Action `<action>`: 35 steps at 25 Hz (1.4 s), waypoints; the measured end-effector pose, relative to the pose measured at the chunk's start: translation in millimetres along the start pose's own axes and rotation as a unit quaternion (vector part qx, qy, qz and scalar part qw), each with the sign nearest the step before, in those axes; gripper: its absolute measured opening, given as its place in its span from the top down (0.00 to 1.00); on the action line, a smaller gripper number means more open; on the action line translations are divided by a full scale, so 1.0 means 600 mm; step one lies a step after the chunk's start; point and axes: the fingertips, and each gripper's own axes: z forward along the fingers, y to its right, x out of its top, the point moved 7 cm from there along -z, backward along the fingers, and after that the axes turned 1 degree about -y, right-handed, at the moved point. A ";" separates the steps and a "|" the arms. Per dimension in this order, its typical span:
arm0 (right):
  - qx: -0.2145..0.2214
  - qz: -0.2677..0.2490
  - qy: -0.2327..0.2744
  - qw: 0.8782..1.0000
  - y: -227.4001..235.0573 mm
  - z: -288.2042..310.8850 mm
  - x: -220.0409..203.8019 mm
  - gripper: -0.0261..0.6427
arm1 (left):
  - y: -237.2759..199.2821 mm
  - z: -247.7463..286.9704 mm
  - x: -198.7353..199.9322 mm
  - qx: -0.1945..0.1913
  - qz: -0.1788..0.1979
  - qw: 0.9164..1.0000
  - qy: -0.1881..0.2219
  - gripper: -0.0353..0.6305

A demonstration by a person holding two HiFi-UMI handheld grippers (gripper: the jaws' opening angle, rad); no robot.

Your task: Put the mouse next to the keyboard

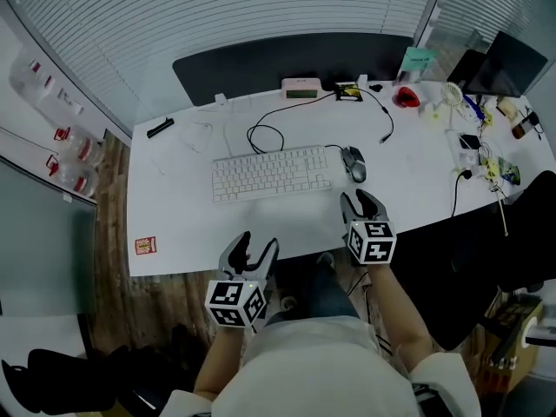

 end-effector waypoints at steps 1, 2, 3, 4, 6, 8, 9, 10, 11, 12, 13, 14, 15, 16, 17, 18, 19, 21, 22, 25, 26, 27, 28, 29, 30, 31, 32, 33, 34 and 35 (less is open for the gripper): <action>0.002 -0.001 0.008 1.000 -0.011 -0.015 0.003 0.74 | 0.000 -0.008 -0.002 0.001 0.002 1.000 0.001 0.55; 0.004 -0.001 0.016 1.000 -0.022 -0.029 0.006 0.76 | 0.000 -0.016 -0.004 0.001 0.004 1.000 0.002 0.56; 0.006 0.000 0.024 1.000 -0.033 -0.043 0.008 0.78 | 0.001 -0.024 -0.007 0.002 0.006 1.000 0.004 0.58; 0.008 0.001 0.030 1.000 -0.043 -0.057 0.011 0.83 | 0.002 -0.031 -0.008 0.003 0.009 1.000 0.006 0.59; 0.014 0.000 0.042 0.999 -0.062 -0.084 0.015 0.86 | 0.005 -0.045 -0.011 0.003 0.012 1.000 0.012 0.61; 0.022 -0.003 0.051 0.998 -0.082 -0.110 0.017 0.88 | 0.008 -0.062 -0.015 0.005 0.014 1.000 0.017 0.64; 0.025 -0.005 0.055 0.998 -0.091 -0.122 0.018 0.88 | 0.009 -0.070 -0.017 0.007 0.015 1.000 0.018 0.65; 0.026 -0.007 0.058 0.998 -0.100 -0.134 0.018 0.89 | 0.011 -0.077 -0.019 0.009 0.017 1.000 0.019 0.65; 0.028 -0.008 0.061 0.998 -0.108 -0.144 0.019 0.91 | 0.012 -0.084 -0.020 0.010 0.019 1.000 0.020 0.67; 0.031 -0.006 0.063 0.998 -0.116 -0.155 0.019 0.92 | 0.013 -0.090 -0.022 0.012 0.021 0.999 0.021 0.68; 0.036 -0.002 0.065 0.997 -0.124 -0.165 0.018 0.93 | 0.015 -0.097 -0.024 0.013 0.023 0.999 0.022 0.70; 0.042 0.003 0.067 0.997 -0.131 -0.174 0.017 0.94 | 0.017 -0.103 -0.025 0.015 0.024 0.999 0.023 0.73; 0.048 0.006 0.070 0.996 -0.138 -0.183 0.016 0.95 | 0.019 -0.109 -0.027 0.016 0.025 0.999 0.025 0.75; 0.053 0.007 0.073 0.996 -0.144 -0.192 0.015 0.96 | 0.021 -0.114 -0.028 0.017 0.026 0.999 0.027 0.76; 0.057 0.007 0.076 0.995 -0.150 -0.201 0.013 0.96 | 0.023 -0.120 -0.028 0.018 0.026 0.999 0.030 0.77; 0.060 0.005 0.079 0.995 -0.156 -0.209 0.012 0.96 | 0.026 -0.125 -0.029 0.019 0.027 0.999 0.031 0.79; 0.062 0.002 0.081 0.995 -0.162 -0.217 0.010 0.96 | 0.028 -0.130 -0.030 0.021 0.027 0.999 0.033 0.81; 0.068 -0.008 0.085 0.994 -0.173 -0.232 0.006 0.96 | 0.032 -0.140 -0.032 0.024 0.030 0.999 0.035 0.84; 0.070 -0.015 0.086 0.994 -0.178 -0.239 0.005 0.96 | 0.035 -0.144 -0.033 0.026 0.031 0.999 0.036 0.85; 0.078 -0.035 0.092 0.992 -0.191 -0.258 0.002 0.96 | 0.041 -0.156 -0.036 0.035 0.034 0.998 0.039 0.86; 0.080 -0.041 0.095 0.991 -0.195 -0.263 0.002 0.96 | 0.043 -0.159 -0.038 0.038 0.035 0.998 0.040 0.87; 0.081 -0.046 0.098 0.991 -0.199 -0.268 0.001 0.96 | 0.044 -0.161 -0.039 0.041 0.036 0.998 0.042 0.89; 0.082 -0.050 0.101 0.990 -0.203 -0.272 0.000 0.96 | 0.046 -0.163 -0.041 0.043 0.036 0.998 0.043 0.90; 0.085 -0.053 0.103 0.990 -0.206 -0.275 0.000 0.96 | 0.048 -0.165 -0.043 0.043 0.037 0.997 0.043 0.91; 0.087 -0.054 0.104 0.989 -0.208 -0.278 0.000 0.96 | 0.050 -0.166 -0.044 0.044 0.038 0.997 0.043 0.92; 0.090 -0.053 0.105 0.989 -0.210 -0.280 0.000 0.96 | 0.052 -0.166 -0.044 0.043 0.039 0.997 0.043 0.93; 0.092 -0.051 0.106 0.989 -0.211 -0.281 0.000 0.96 | 0.054 -0.167 -0.044 0.042 0.040 0.997 0.043 0.93; 0.094 -0.050 0.106 0.989 -0.212 -0.281 0.000 0.96 | 0.056 -0.167 -0.044 0.040 0.040 0.997 0.043 0.93; 0.095 -0.049 0.106 0.989 -0.212 -0.281 -0.001 0.96 | 0.057 -0.168 -0.044 0.038 0.040 0.998 0.043 0.93; 0.095 -0.048 0.107 0.988 -0.212 -0.281 -0.001 0.96 | 0.057 -0.168 -0.044 0.036 0.041 0.998 0.043 0.93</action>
